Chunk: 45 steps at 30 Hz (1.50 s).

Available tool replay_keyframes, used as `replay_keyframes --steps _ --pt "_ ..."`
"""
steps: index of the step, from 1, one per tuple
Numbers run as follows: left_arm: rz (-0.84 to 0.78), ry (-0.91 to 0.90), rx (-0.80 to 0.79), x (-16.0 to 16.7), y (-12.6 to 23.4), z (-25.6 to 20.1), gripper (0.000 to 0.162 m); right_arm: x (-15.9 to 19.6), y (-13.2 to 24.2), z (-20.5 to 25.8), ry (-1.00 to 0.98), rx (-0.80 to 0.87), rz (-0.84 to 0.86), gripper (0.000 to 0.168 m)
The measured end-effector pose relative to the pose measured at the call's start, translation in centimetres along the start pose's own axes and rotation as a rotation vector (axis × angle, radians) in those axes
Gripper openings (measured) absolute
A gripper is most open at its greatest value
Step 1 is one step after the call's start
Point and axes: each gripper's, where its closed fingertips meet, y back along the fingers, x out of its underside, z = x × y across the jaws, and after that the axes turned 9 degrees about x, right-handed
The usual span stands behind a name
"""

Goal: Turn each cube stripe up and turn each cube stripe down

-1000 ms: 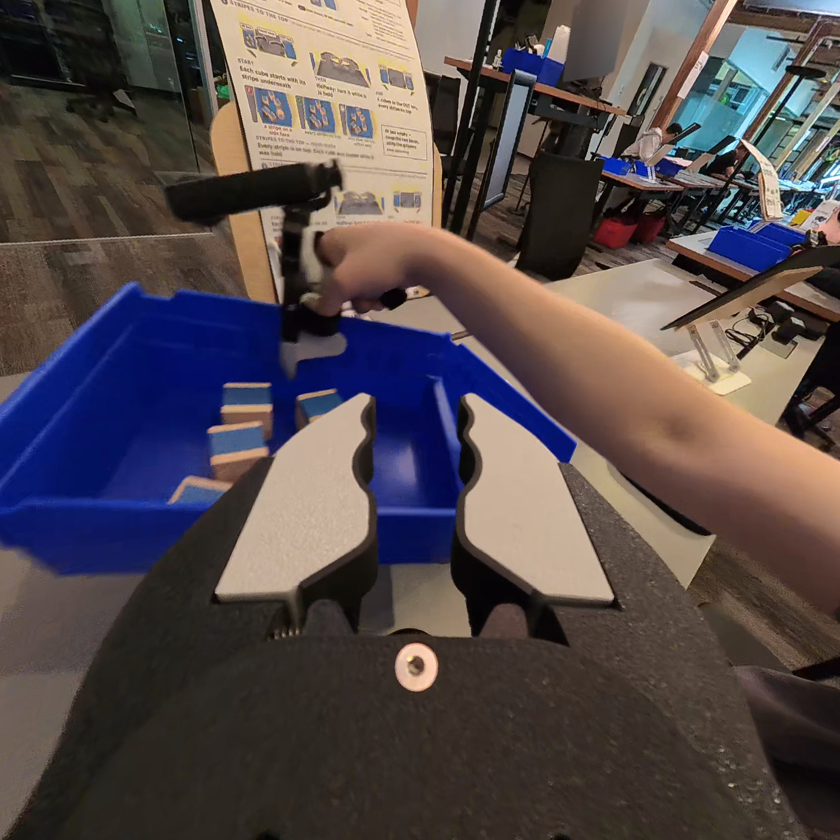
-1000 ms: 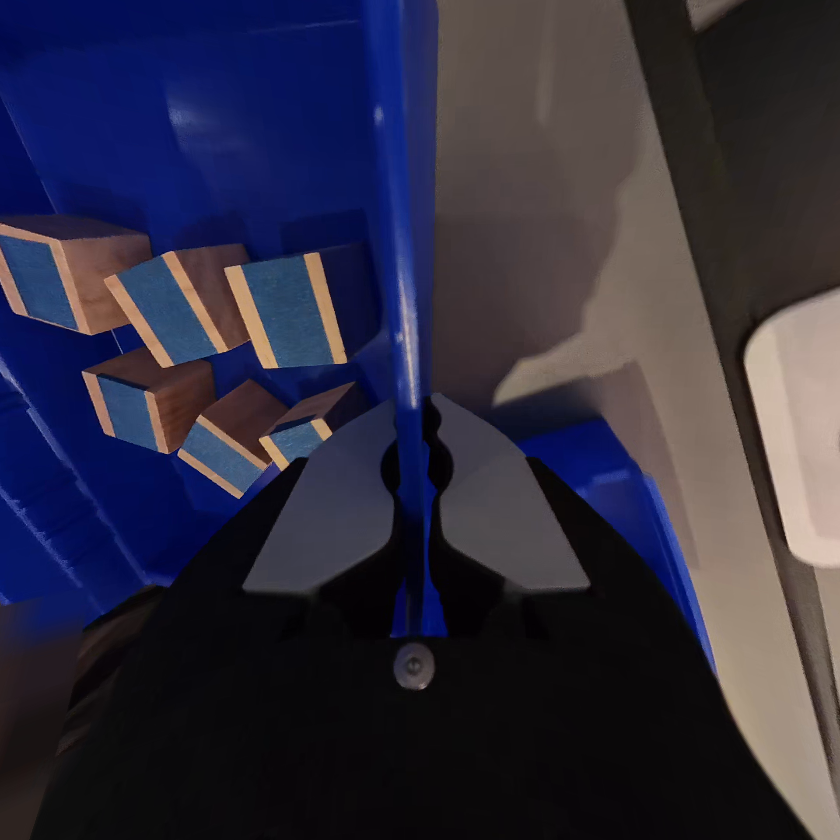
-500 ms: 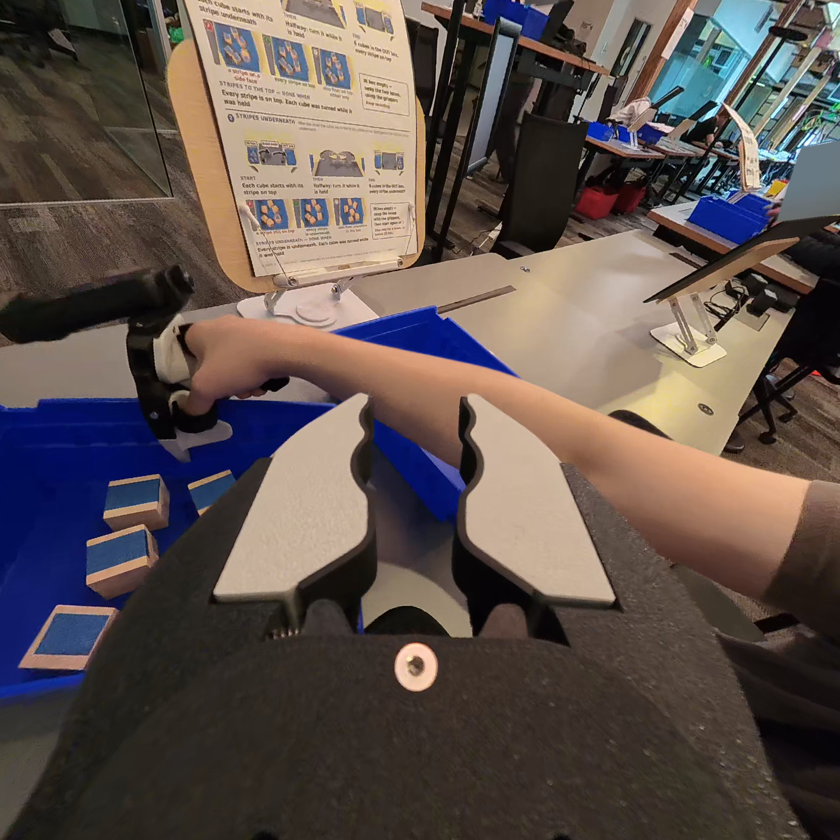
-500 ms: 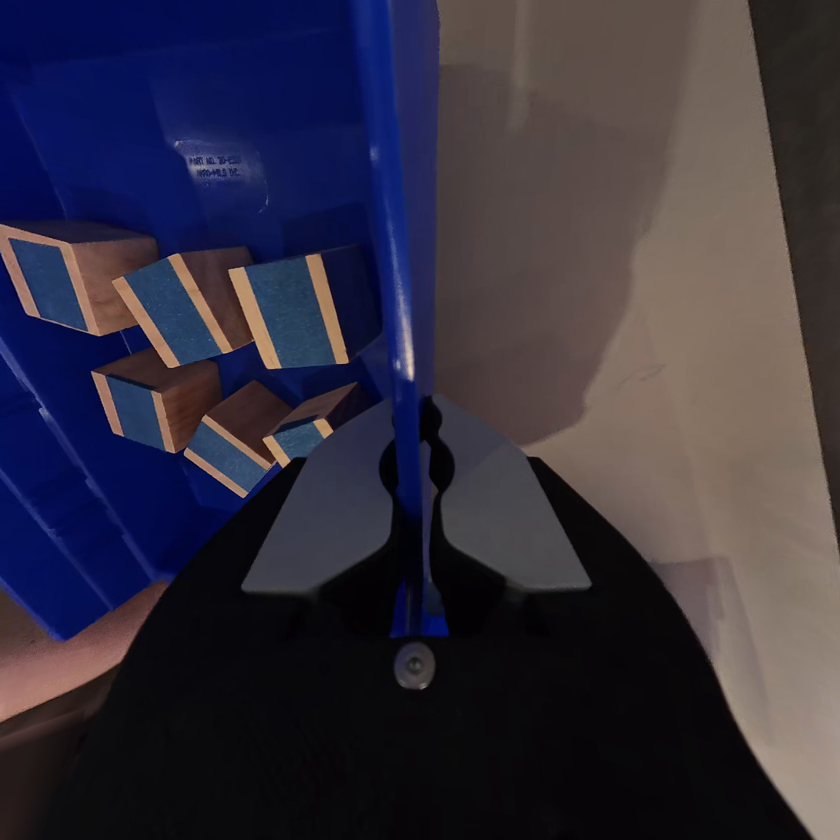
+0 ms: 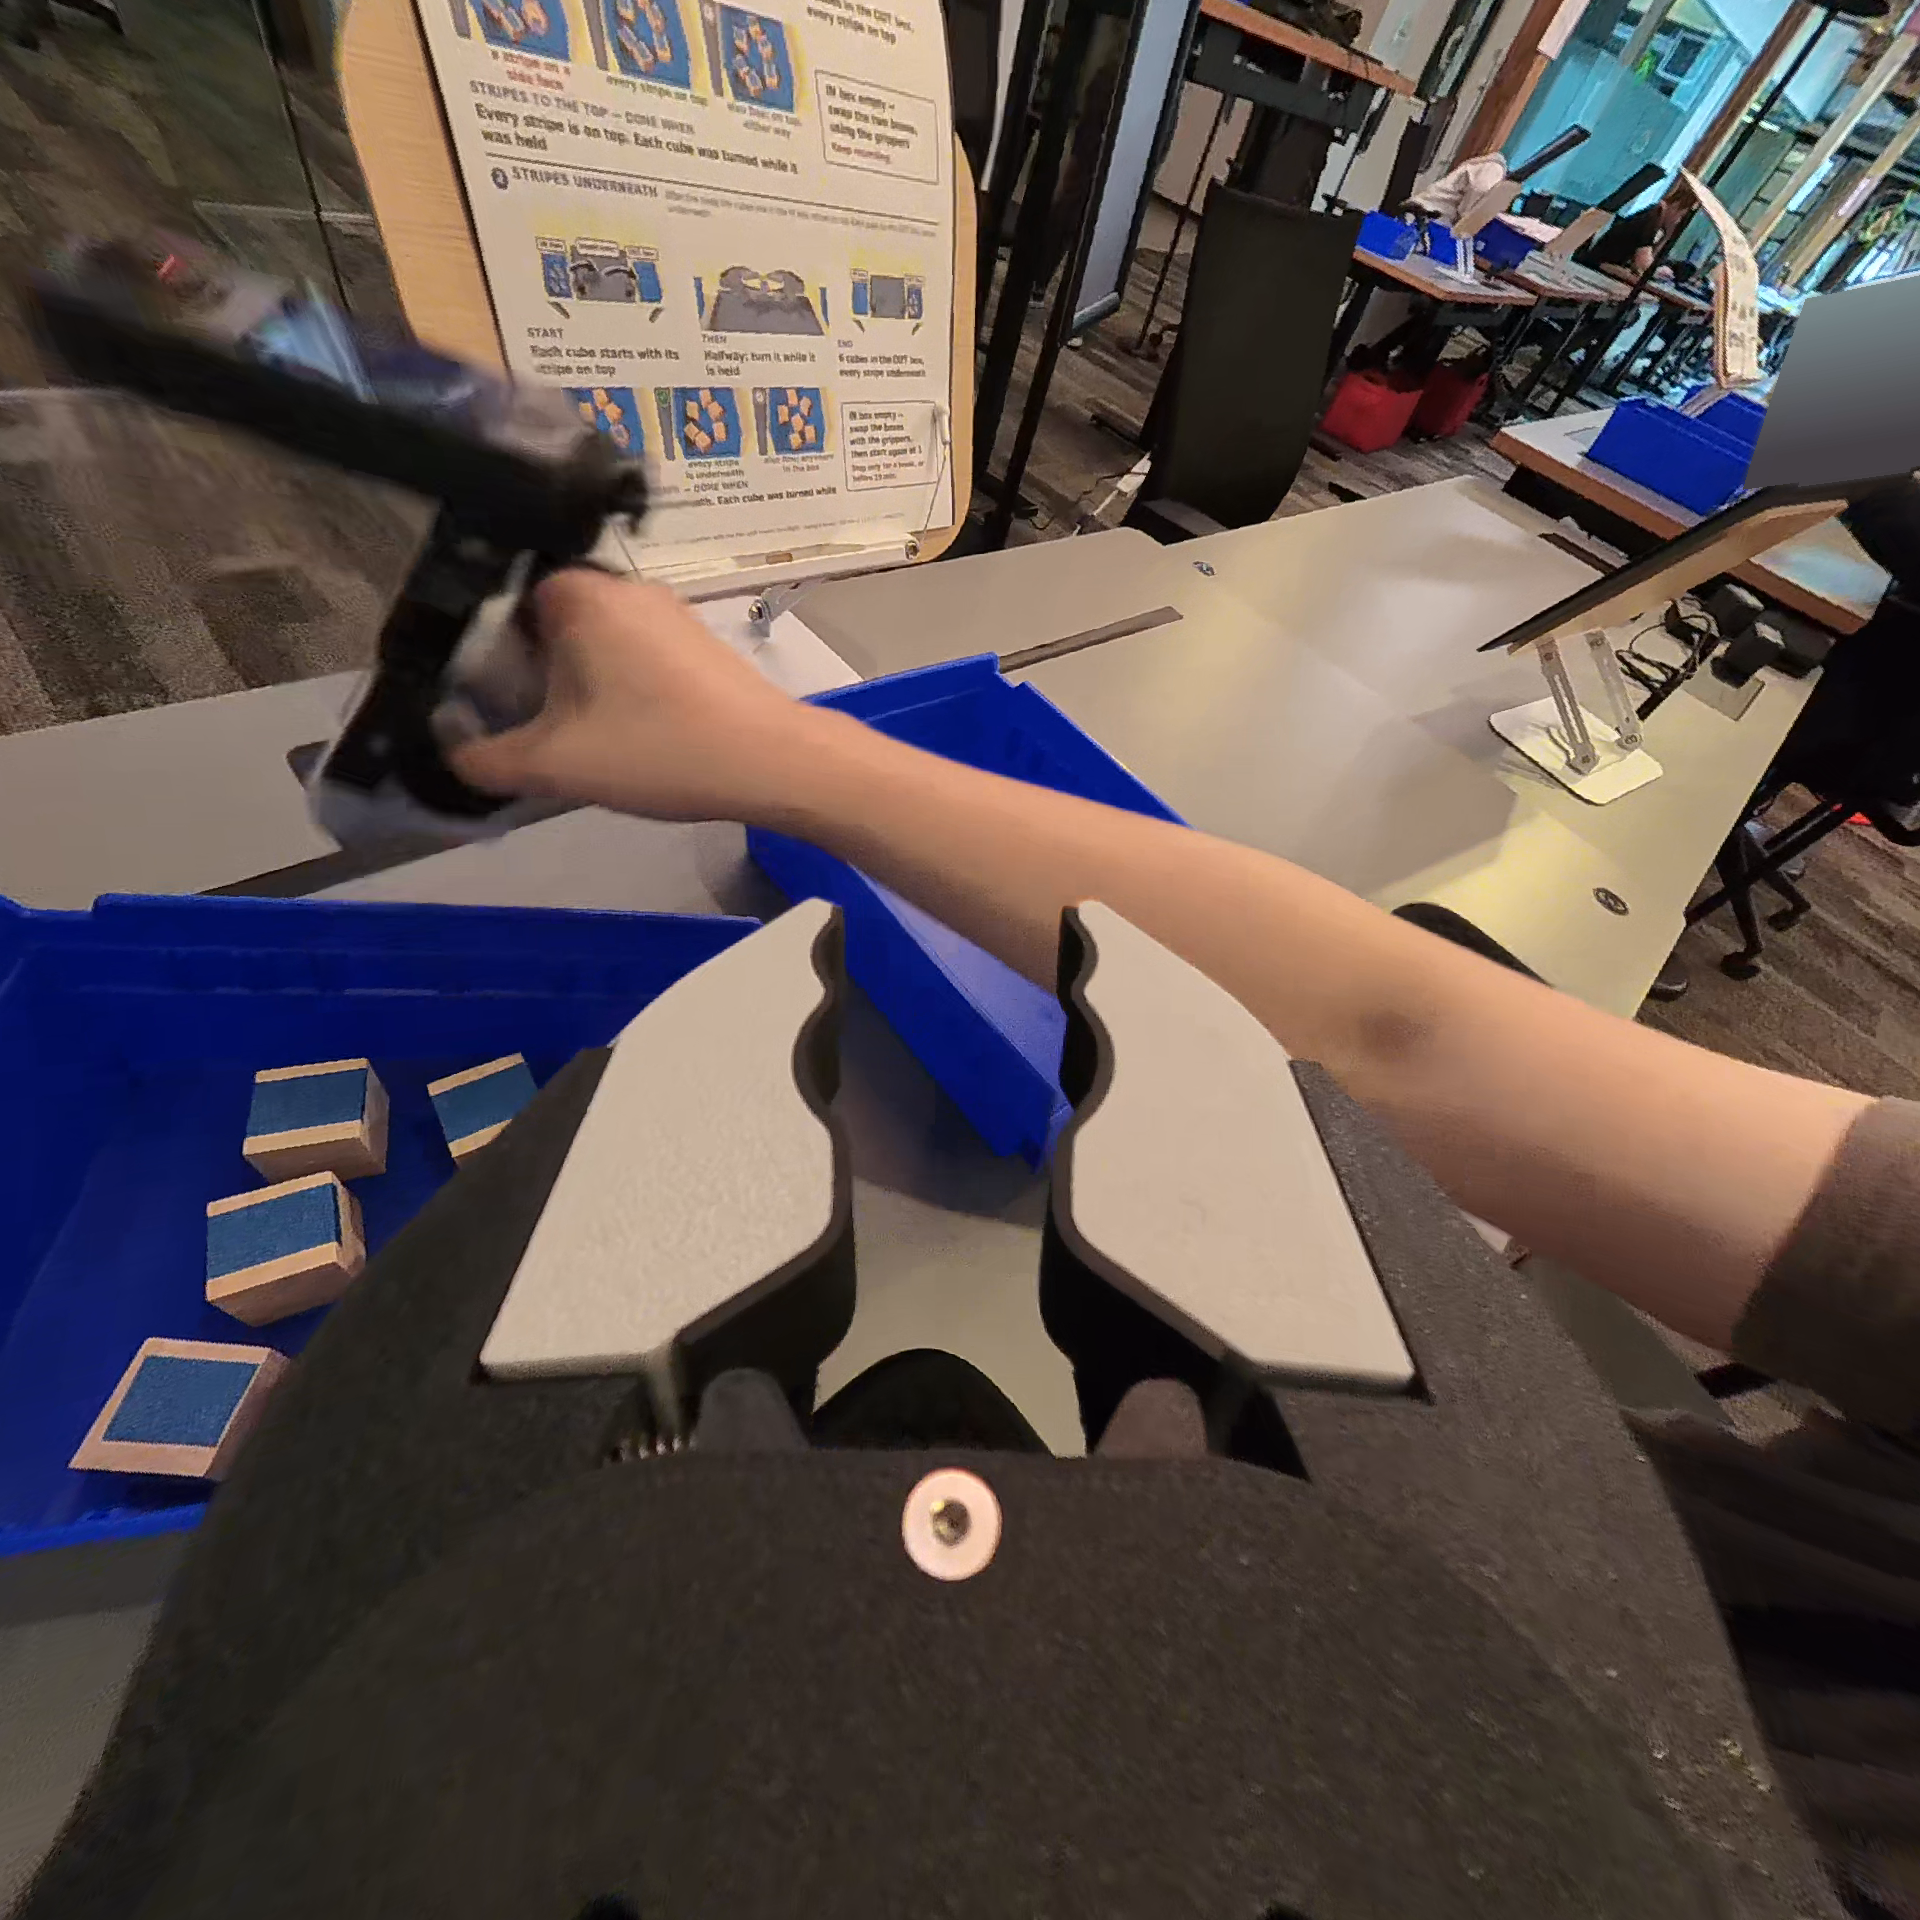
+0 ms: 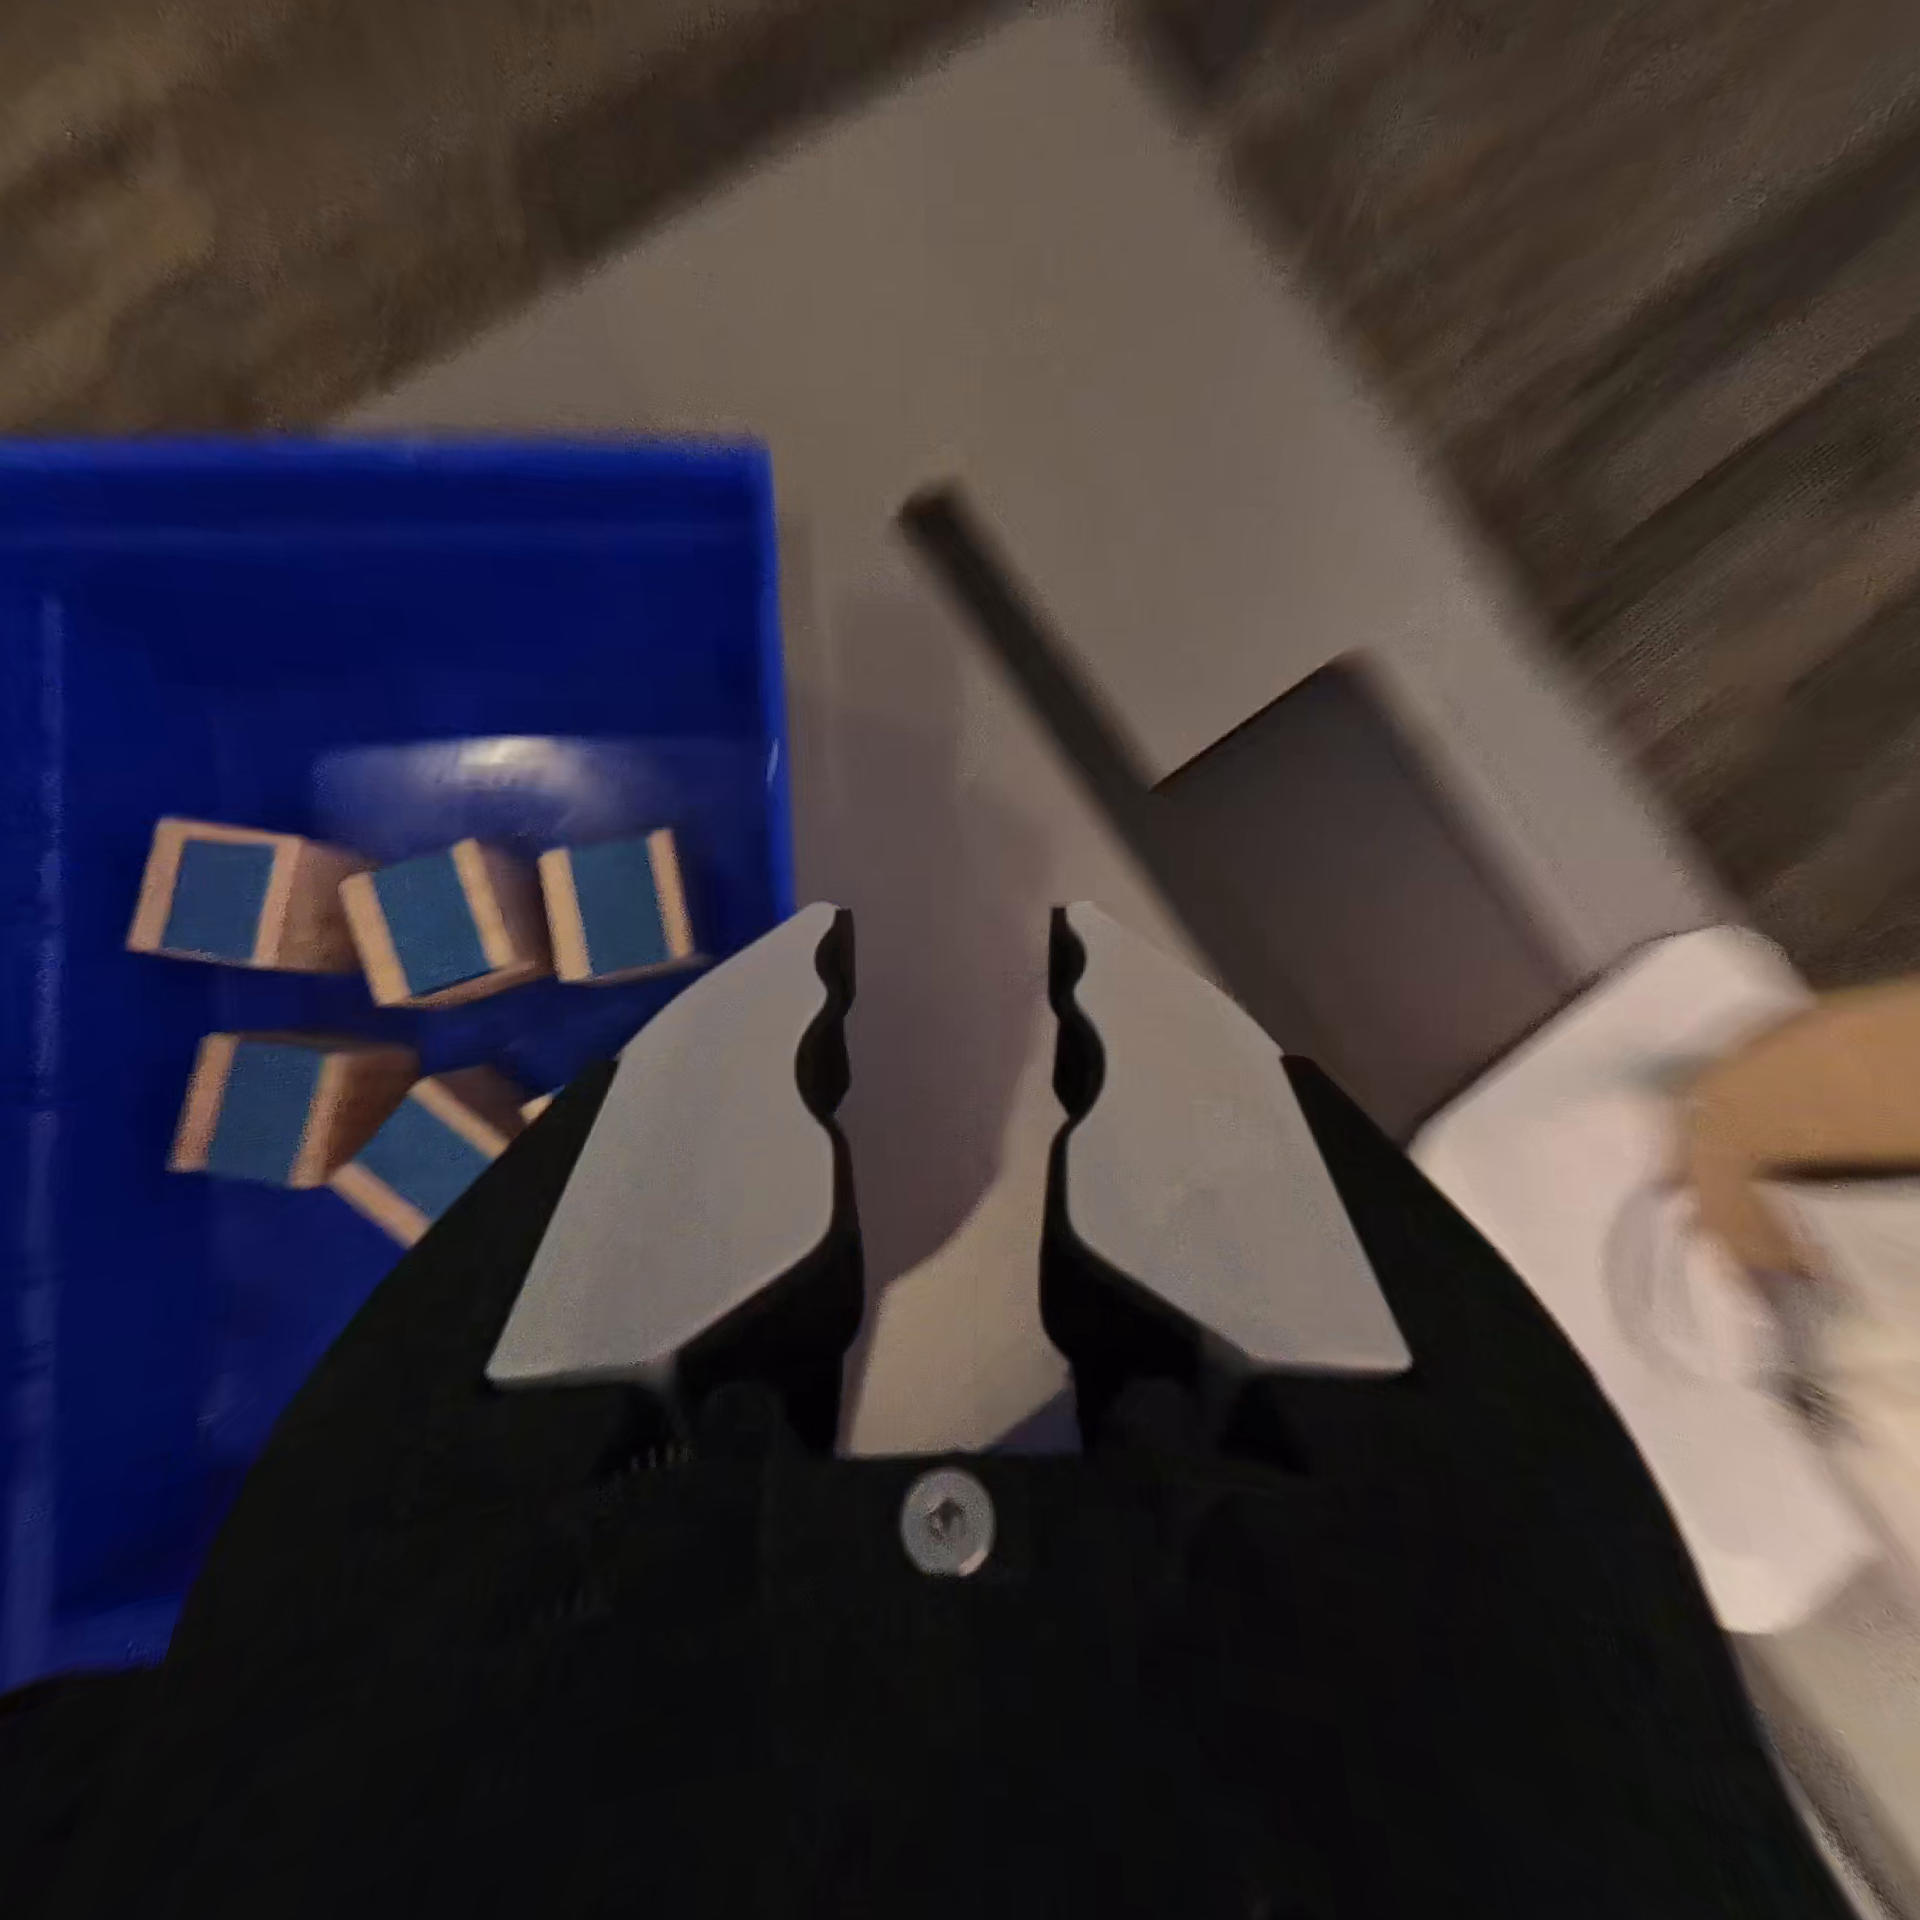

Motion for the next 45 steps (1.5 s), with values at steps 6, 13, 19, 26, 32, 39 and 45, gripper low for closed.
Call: replay_keyframes --steps 6,13,19,26,32,39,45 --pt "-0.007 -0.015 0.029 -0.2 -0.1 -0.6 0.039 9.4 12.9 -10.9 0.043 0.44 -0.143 0.06" --pt "0.02 -0.04 0.038 -0.2 -1.0 -1.4 0.041 29.1 16.5 -17.8 -0.154 0.561 0.192 0.079" --pt "0.075 -0.078 0.048 0.3 -2.0 -2.5 0.041 36.8 13.6 -15.1 -0.331 0.282 0.413 0.081" --pt "0.121 -0.158 0.067 0.4 -3.2 -3.8 0.043 39.2 12.2 -14.0 -0.402 -0.008 0.568 0.01" --pt "0.172 -0.216 0.136 1.2 -4.1 -5.9 0.043 43.3 13.9 -19.7 -0.475 -0.017 0.636 0.008" --pt "0.242 -0.256 0.15 1.8 -5.8 -6.7 0.043 50.5 17.4 -27.3 -0.693 0.079 0.63 0.007" --pt "0.27 -0.261 0.123 1.8 -6.9 -6.6 0.043 55.9 20.4 -31.8 -0.812 0.145 0.614 0.008"
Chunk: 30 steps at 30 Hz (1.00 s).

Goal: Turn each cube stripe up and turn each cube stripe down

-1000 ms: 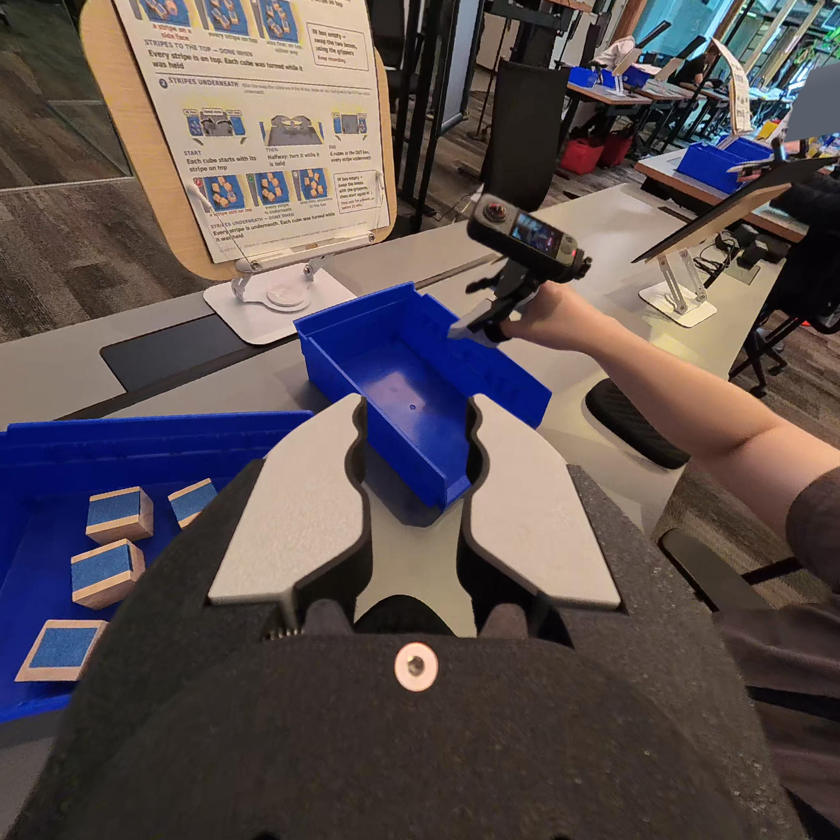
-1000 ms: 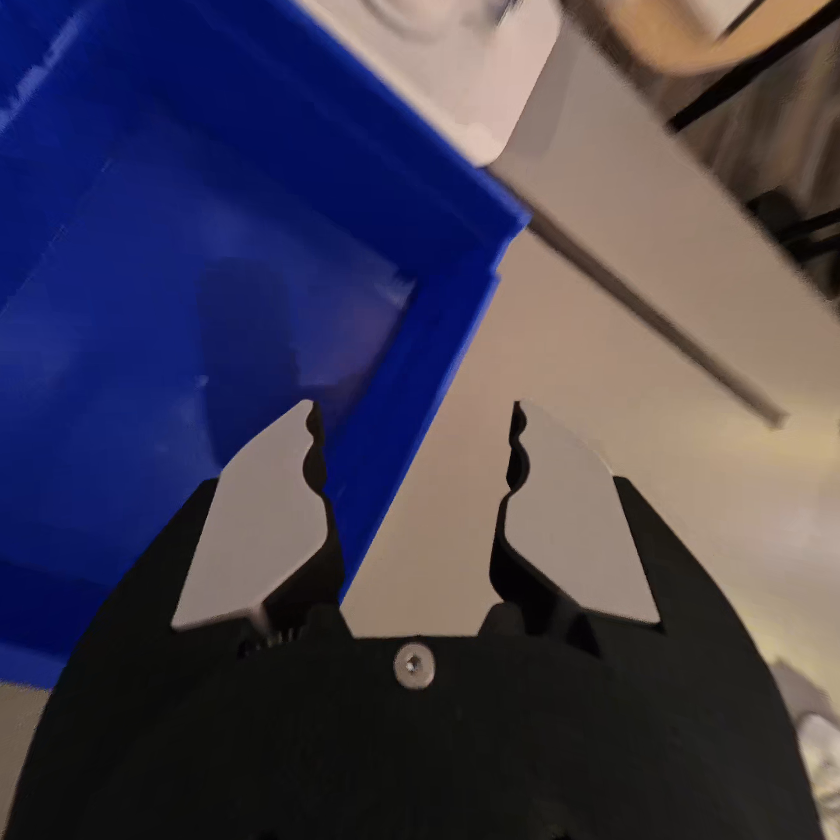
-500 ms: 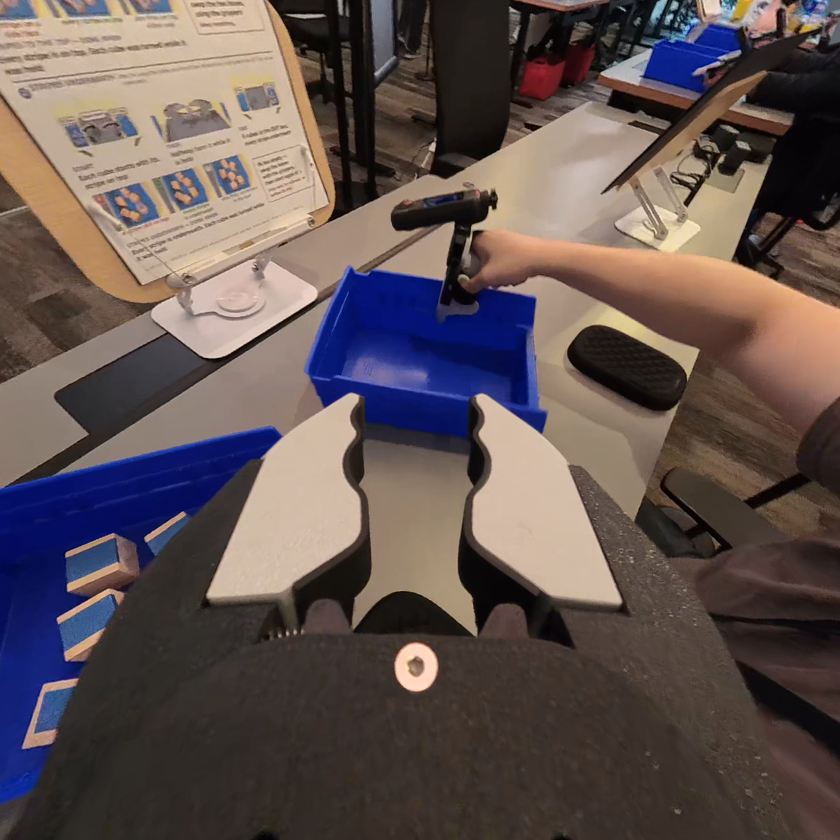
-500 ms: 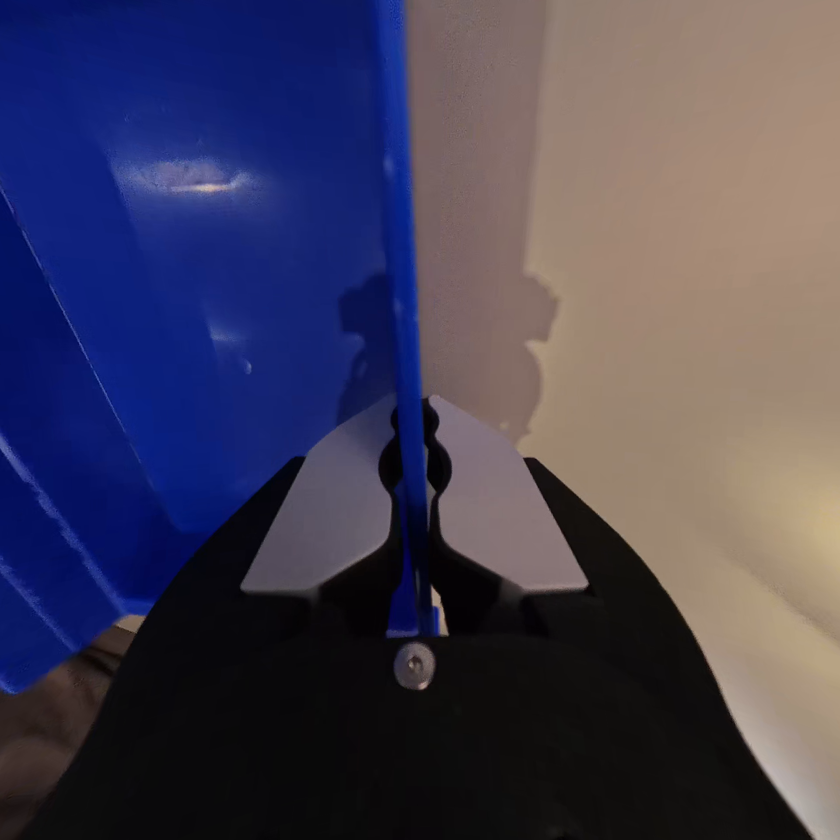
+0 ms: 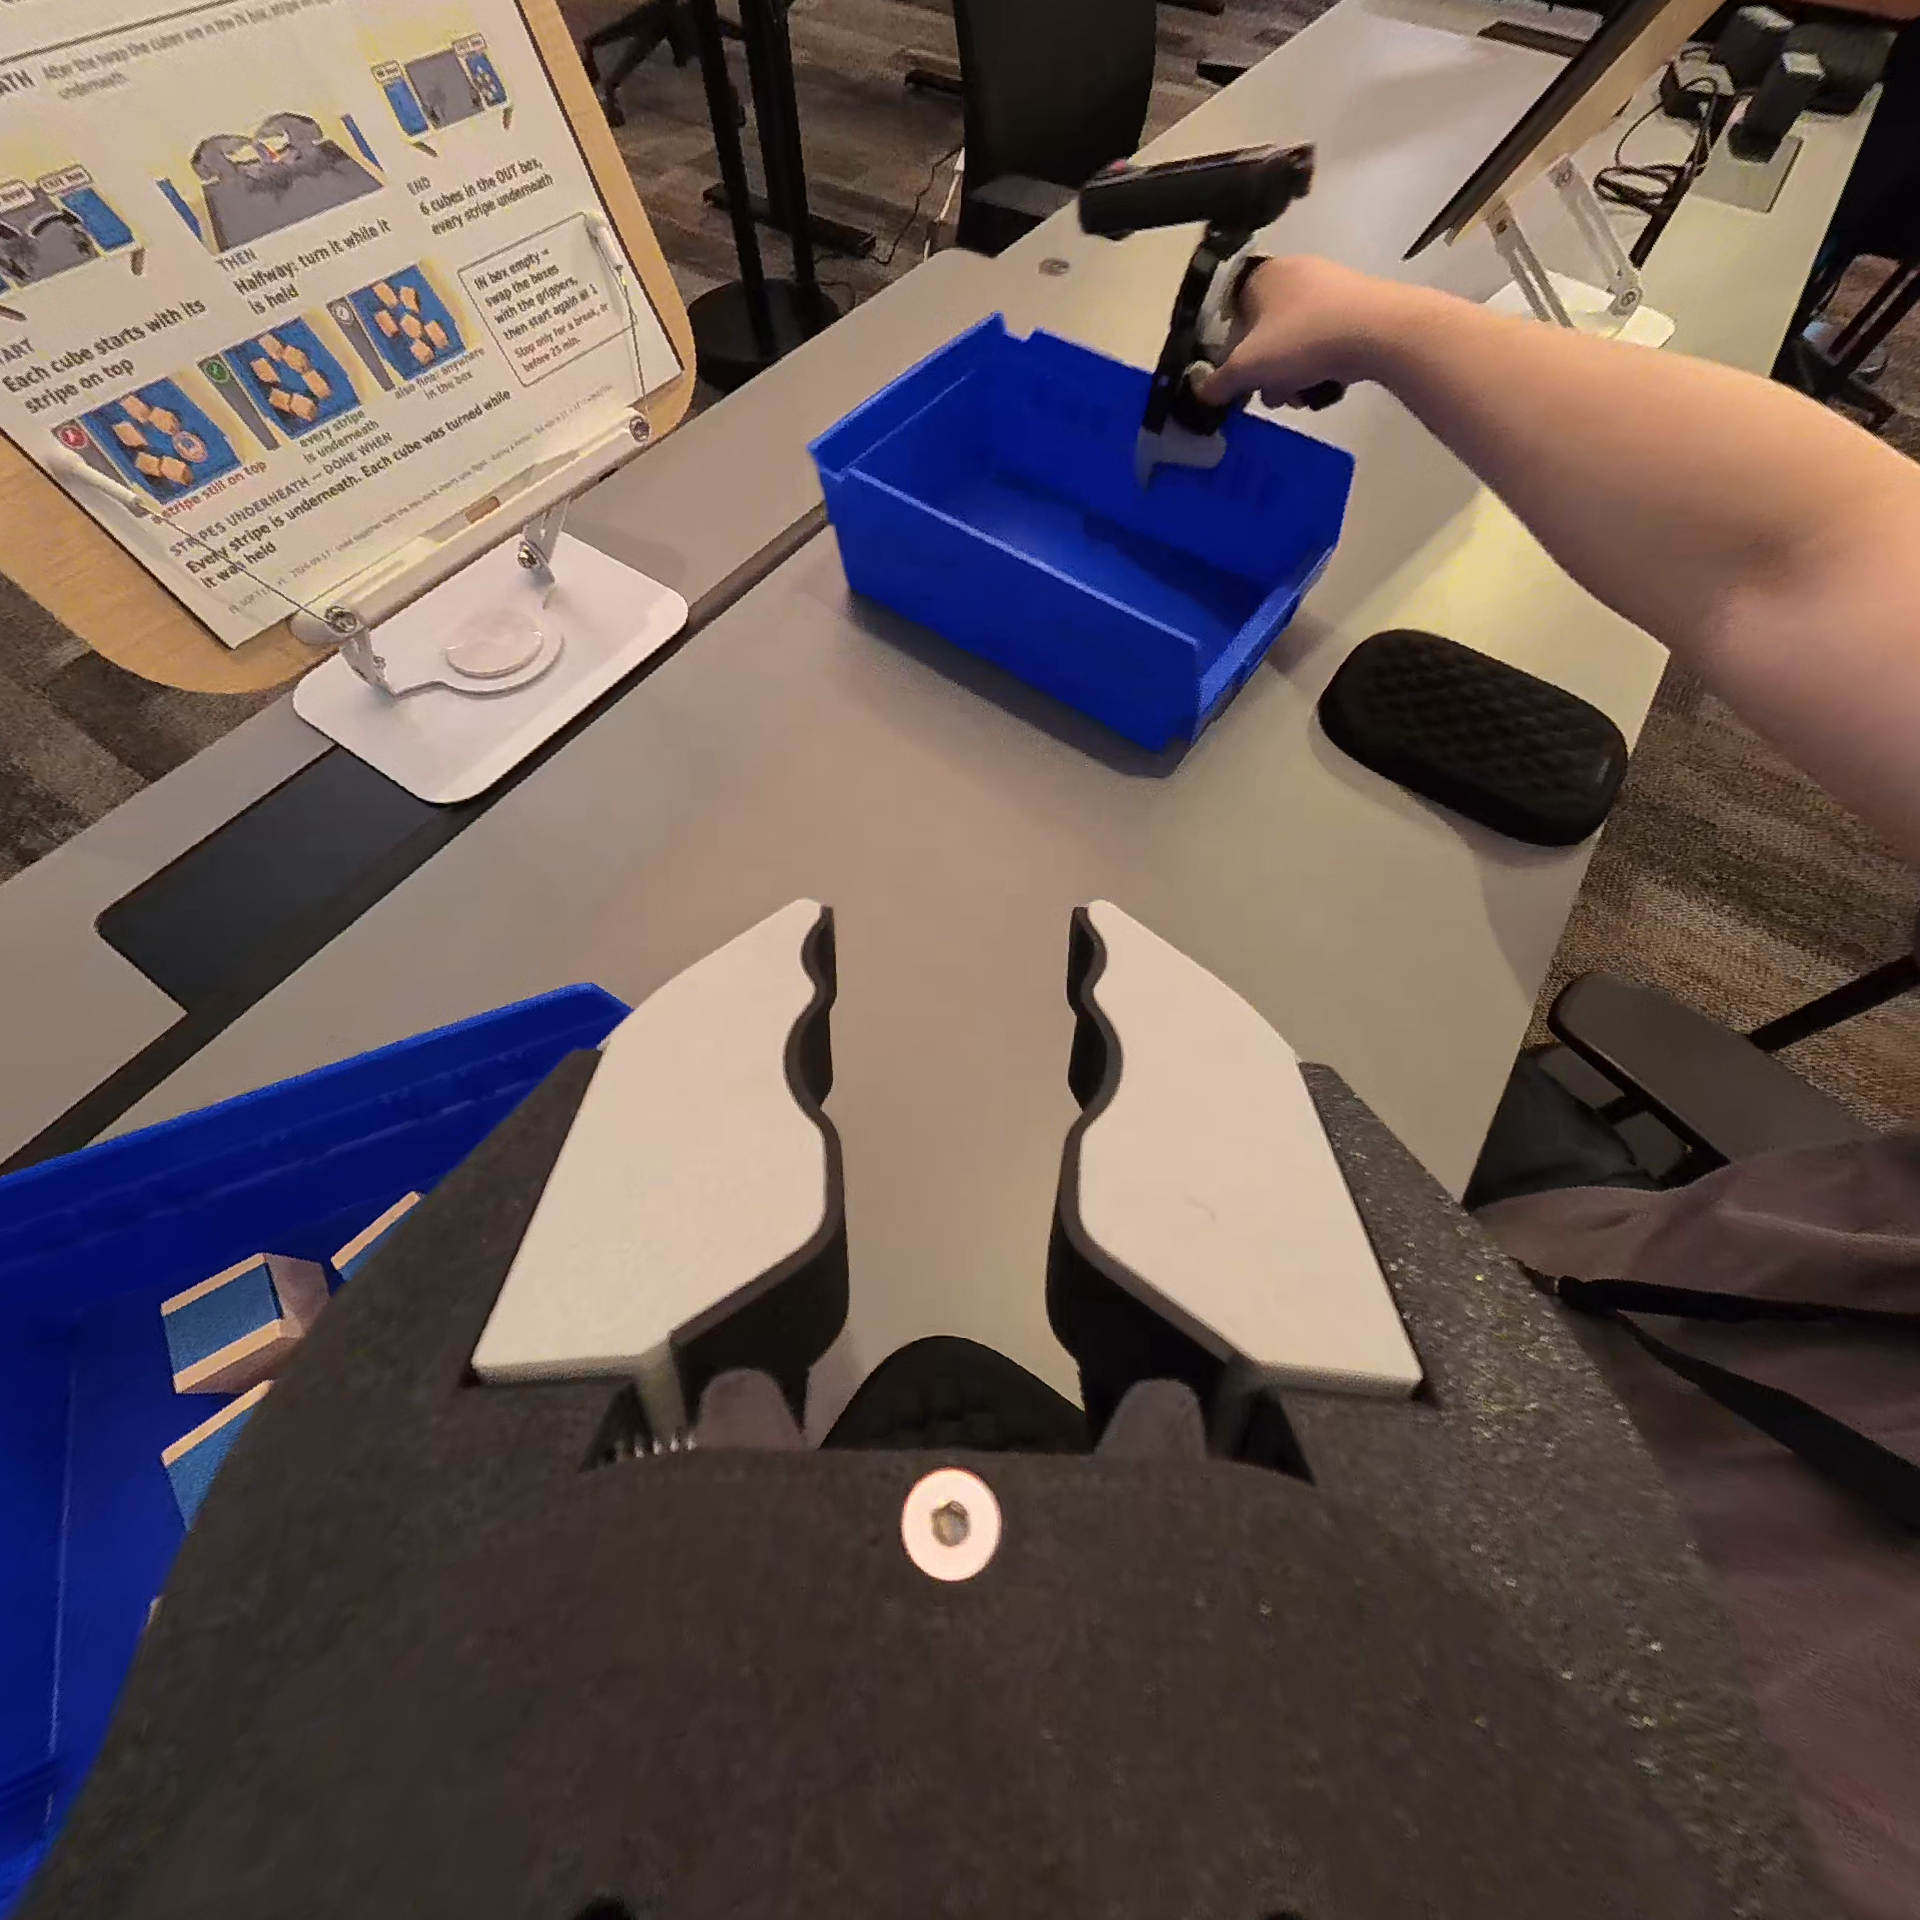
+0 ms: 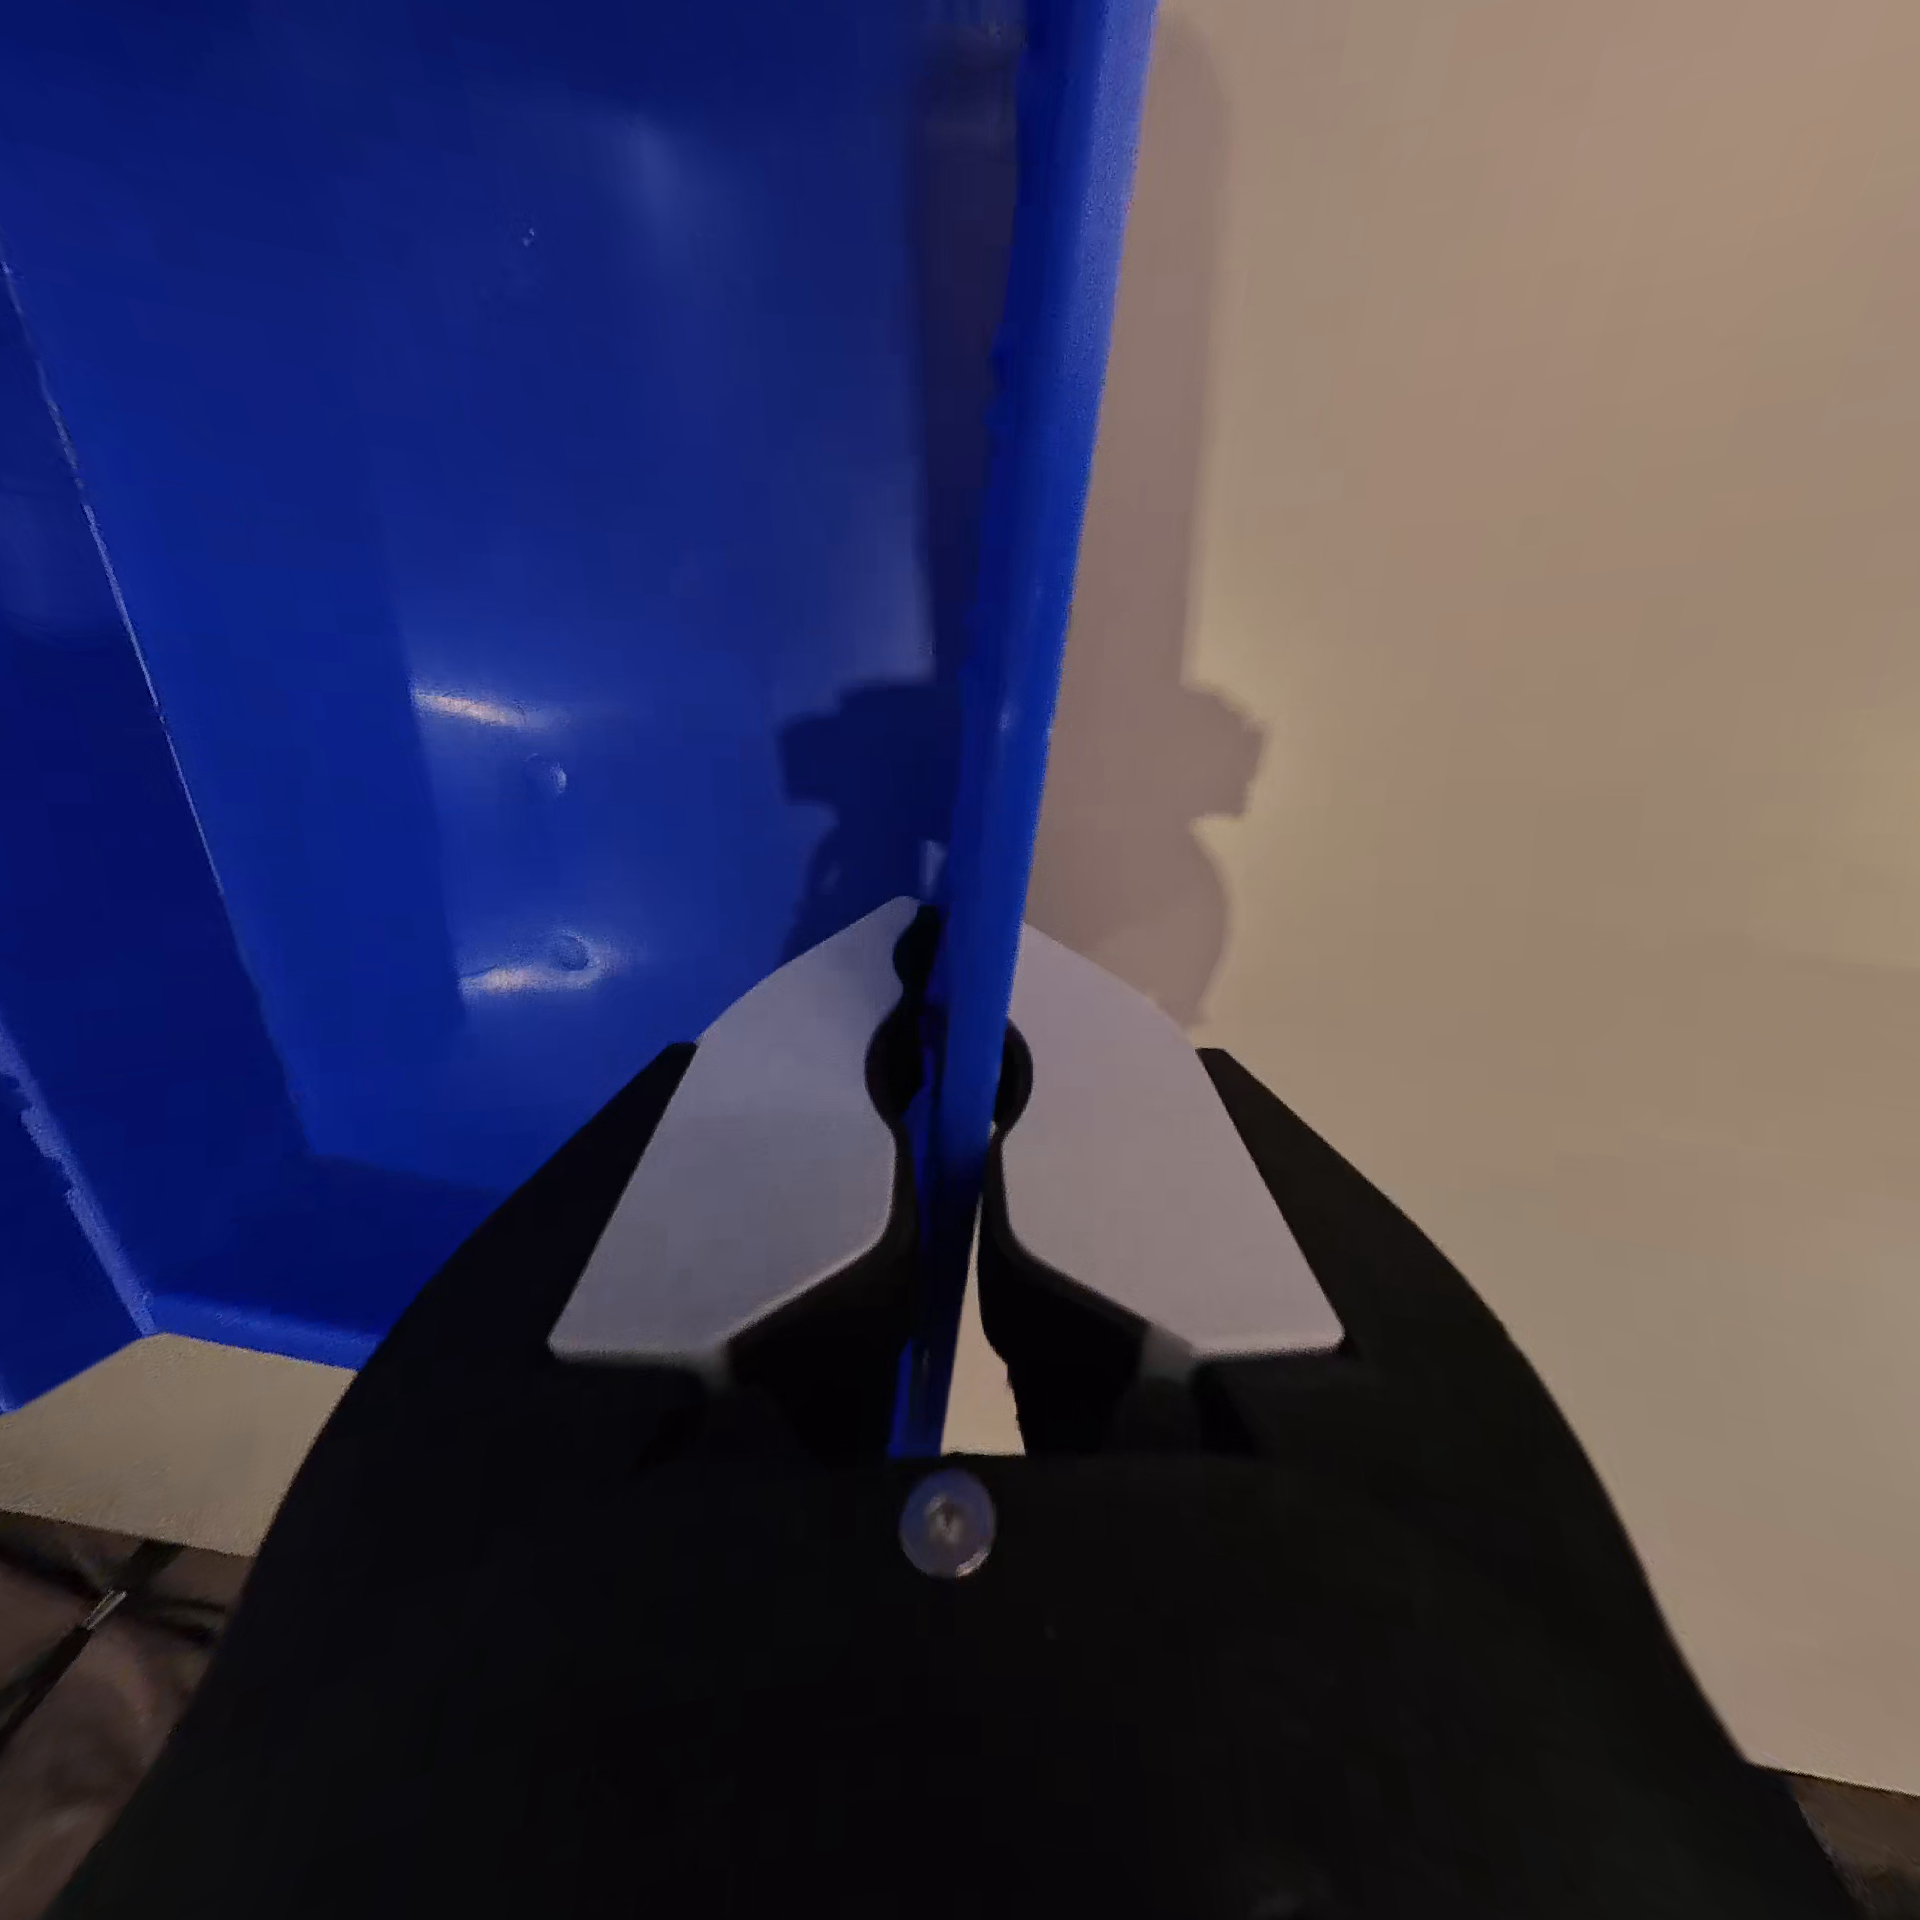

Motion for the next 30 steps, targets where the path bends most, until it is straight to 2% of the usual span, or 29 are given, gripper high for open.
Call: replay_keyframes --steps 5,13,16,19,23,27,30 --pt "0.032 0.01 -0.024 0.1 -0.8 0.3 0.043 1.3 0.1 -2.9 -0.017 -0.011 -0.007 0.009" --pt "0.117 -0.013 -0.034 0.5 -2.6 0.0 0.043 2.4 0.2 -4.1 0.089 -0.013 -0.011 0.009" --pt "0.138 -0.022 -0.108 0.3 -2.7 0.9 0.04 2.2 0.8 -4.6 0.136 0.051 -0.042 0.02" --pt "0.038 -0.024 -0.153 -1.5 -2.0 1.4 0.038 -0.3 4.0 -5.8 0.126 0.162 -0.232 0.026" --pt "-0.162 -0.051 -0.188 -4.6 -0.2 1.5 0.038 -4.2 12.8 -5.3 0.089 0.261 -0.639 0.035" --pt "-0.351 -0.087 -0.314 -6.8 2.0 2.7 0.041 -5.5 22.5 0.4 0.09 0.141 -1.094 0.045" --pt "-0.419 -0.158 -0.431 -7.6 2.9 3.6 0.041 -5.2 25.7 4.3 0.132 0.034 -1.302 0.052"
